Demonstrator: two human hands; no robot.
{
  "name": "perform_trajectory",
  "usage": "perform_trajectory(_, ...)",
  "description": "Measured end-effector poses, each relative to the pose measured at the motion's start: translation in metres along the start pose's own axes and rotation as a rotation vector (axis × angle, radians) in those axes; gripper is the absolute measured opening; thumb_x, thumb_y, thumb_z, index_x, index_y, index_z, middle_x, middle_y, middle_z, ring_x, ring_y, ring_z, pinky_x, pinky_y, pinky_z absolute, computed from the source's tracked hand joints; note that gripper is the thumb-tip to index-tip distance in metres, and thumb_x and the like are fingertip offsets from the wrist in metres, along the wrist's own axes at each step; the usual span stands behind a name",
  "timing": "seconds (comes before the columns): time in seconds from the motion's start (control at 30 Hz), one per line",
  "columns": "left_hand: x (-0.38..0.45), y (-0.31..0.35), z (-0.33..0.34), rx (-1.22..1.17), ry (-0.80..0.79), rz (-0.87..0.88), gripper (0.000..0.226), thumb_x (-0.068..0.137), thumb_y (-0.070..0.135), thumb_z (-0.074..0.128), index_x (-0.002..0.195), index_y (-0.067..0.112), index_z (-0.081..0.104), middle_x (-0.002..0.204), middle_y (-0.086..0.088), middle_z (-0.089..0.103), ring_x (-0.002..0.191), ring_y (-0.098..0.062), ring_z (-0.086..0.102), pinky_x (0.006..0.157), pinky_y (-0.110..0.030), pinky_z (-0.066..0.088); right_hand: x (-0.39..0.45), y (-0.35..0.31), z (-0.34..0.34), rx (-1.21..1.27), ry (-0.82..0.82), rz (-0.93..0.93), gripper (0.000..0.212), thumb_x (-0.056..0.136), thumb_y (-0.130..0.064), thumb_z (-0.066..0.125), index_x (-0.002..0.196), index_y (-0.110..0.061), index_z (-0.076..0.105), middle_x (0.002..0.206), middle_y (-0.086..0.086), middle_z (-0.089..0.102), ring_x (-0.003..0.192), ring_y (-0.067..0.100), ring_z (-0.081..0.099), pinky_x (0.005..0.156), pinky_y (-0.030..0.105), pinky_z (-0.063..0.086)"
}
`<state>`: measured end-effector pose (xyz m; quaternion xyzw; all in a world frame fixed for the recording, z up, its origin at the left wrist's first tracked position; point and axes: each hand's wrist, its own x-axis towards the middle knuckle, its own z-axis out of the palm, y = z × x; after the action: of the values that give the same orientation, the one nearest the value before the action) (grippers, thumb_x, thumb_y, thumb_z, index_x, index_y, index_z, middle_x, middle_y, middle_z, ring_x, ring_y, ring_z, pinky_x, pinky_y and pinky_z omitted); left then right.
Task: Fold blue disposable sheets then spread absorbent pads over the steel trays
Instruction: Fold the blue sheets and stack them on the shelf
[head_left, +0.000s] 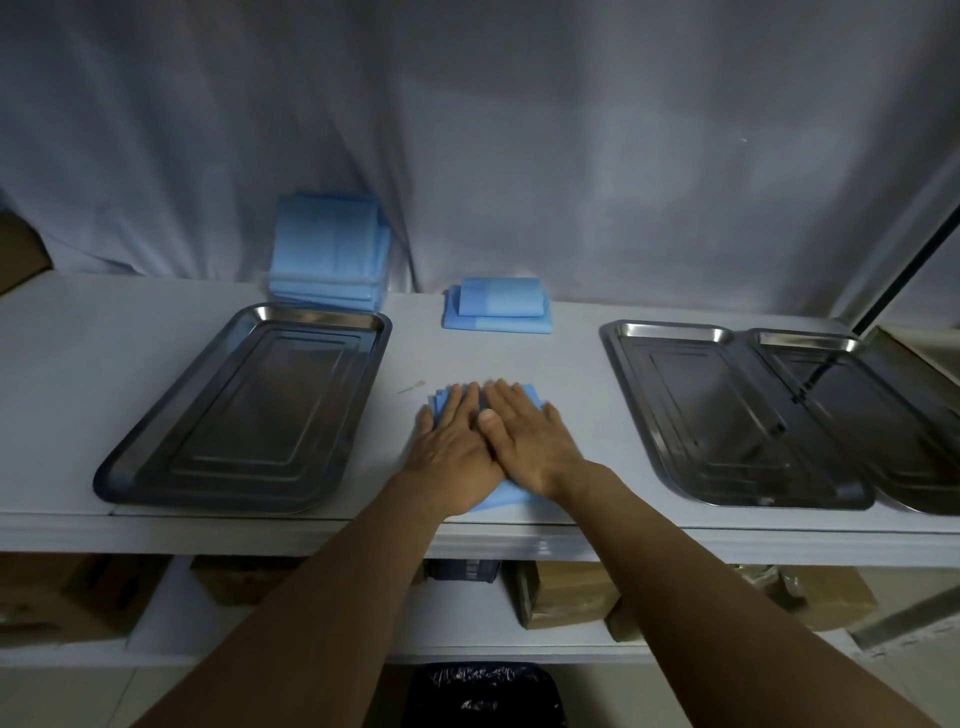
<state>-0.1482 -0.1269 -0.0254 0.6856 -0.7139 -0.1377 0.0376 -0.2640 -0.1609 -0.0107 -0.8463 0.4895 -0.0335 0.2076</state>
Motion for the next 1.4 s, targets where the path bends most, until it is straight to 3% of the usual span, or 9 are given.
perform_trajectory(0.27,0.001,0.000,0.002,-0.002,0.042,-0.085,0.061,0.100,0.043,0.013,0.151,0.016,-0.006,0.159,-0.007,-0.012,0.147,-0.022,-0.012,0.119,-0.048,-0.003,-0.008,0.035,0.003,-0.133,0.026,0.180,0.058,0.101,-0.044,0.010,0.152,-0.020,-0.004,0.160,-0.001,-0.005,0.147,0.019,-0.011,0.119,0.043,-0.005)
perform_trajectory(0.43,-0.013,0.006,-0.002,0.045,0.153,-0.133,0.057,0.100,0.044,0.014,0.152,0.023,0.003,0.160,-0.004,-0.009,0.147,-0.023,-0.010,0.119,-0.049,-0.003,-0.025,0.029,0.001,-0.182,0.384,0.034,0.052,0.098,-0.033,0.031,0.148,-0.019,0.028,0.158,0.003,0.018,0.147,0.024,0.011,0.120,0.042,0.006)
perform_trajectory(0.53,-0.036,0.010,0.004,0.013,0.239,0.029,0.061,0.097,0.052,0.011,0.150,0.023,0.020,0.160,0.004,0.006,0.148,-0.014,-0.003,0.119,-0.043,0.000,-0.044,0.024,0.000,-0.061,0.240,-0.050,0.057,0.097,-0.047,0.019,0.147,-0.022,0.032,0.158,-0.005,0.018,0.147,0.016,0.012,0.120,0.038,0.011)
perform_trajectory(0.7,-0.069,0.007,0.012,-0.053,0.071,0.074,0.083,0.089,0.064,0.036,0.152,0.019,0.004,0.160,0.005,-0.005,0.147,-0.011,-0.007,0.120,-0.041,0.002,-0.077,0.017,-0.001,-0.053,-0.022,0.030,0.074,0.094,-0.060,0.031,0.153,-0.022,0.007,0.160,-0.007,-0.001,0.147,0.010,0.006,0.120,0.034,0.005)
perform_trajectory(0.87,-0.088,0.010,0.006,-0.029,0.127,0.126,0.072,0.089,0.021,0.061,0.149,0.017,0.022,0.158,0.000,0.017,0.145,-0.017,0.017,0.119,-0.031,0.014,-0.100,0.003,0.006,-0.115,-0.026,0.051,0.105,0.074,-0.058,0.067,0.153,-0.019,0.009,0.160,-0.004,0.005,0.144,0.018,0.019,0.118,0.030,0.016)
perform_trajectory(1.0,-0.097,0.010,0.005,-0.174,0.276,0.166,0.032,0.085,0.012,0.060,0.117,0.012,0.065,0.118,-0.010,0.065,0.112,-0.028,0.056,0.097,-0.033,0.043,-0.117,0.005,0.011,-0.192,0.113,-0.006,0.073,0.083,-0.016,0.064,0.147,-0.015,0.030,0.154,0.003,0.028,0.136,0.022,0.033,0.111,0.025,0.027)
perform_trajectory(1.13,-0.107,0.007,-0.003,-0.308,0.270,0.093,0.010,0.086,0.015,0.059,0.090,0.008,0.065,0.078,-0.005,0.060,0.078,-0.021,0.056,0.056,-0.016,0.034,-0.120,0.005,0.001,-0.125,0.253,-0.002,0.033,0.083,-0.012,0.061,0.116,-0.016,0.066,0.115,0.007,0.064,0.110,0.025,0.055,0.088,0.026,0.042)
perform_trajectory(1.27,-0.102,0.008,-0.015,-0.447,0.279,-0.050,0.014,0.093,0.024,0.054,0.095,0.010,0.055,0.084,-0.002,0.055,0.080,-0.018,0.052,0.064,-0.025,0.036,-0.116,0.006,-0.016,0.230,0.185,0.100,0.021,0.085,-0.023,0.067,0.102,-0.011,0.066,0.091,0.003,0.062,0.086,0.020,0.056,0.072,0.023,0.038)
perform_trajectory(1.4,-0.082,0.012,-0.024,-0.437,0.280,-0.213,0.021,0.097,0.030,0.047,0.094,0.008,0.046,0.093,-0.011,0.057,0.086,-0.025,0.055,0.068,-0.027,0.035,-0.096,0.008,-0.018,0.245,0.223,0.185,0.023,0.092,-0.031,0.057,0.078,-0.016,0.048,0.078,-0.001,0.052,0.077,0.019,0.048,0.062,0.026,0.034)
